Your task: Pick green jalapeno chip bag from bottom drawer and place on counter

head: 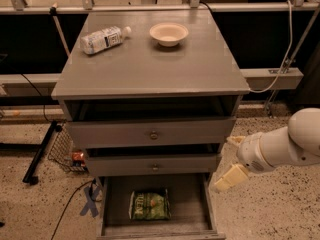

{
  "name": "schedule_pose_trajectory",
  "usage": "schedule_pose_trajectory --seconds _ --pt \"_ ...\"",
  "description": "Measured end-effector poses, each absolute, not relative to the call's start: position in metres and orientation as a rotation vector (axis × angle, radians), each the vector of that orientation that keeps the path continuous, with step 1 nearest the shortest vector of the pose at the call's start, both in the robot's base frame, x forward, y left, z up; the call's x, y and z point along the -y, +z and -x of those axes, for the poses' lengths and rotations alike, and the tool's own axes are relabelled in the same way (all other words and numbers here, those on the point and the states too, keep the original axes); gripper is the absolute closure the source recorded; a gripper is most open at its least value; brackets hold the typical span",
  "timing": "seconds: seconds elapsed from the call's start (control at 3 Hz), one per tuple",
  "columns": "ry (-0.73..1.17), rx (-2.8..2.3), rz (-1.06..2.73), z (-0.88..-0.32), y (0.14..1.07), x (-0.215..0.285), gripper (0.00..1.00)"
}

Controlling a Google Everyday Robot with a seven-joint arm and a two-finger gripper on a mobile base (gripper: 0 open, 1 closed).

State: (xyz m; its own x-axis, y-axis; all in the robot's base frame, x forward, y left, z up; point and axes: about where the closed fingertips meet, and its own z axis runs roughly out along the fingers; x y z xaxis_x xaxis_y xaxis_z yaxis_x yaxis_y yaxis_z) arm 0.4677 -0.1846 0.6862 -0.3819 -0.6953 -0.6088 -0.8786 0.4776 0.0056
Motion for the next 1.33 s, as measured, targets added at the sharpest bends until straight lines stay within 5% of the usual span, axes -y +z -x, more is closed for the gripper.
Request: schedule_pose_trajectory --seconds 1.33 --pt "0.699 -2.249 1.097 -0.462 0.506 0.159 0.00"
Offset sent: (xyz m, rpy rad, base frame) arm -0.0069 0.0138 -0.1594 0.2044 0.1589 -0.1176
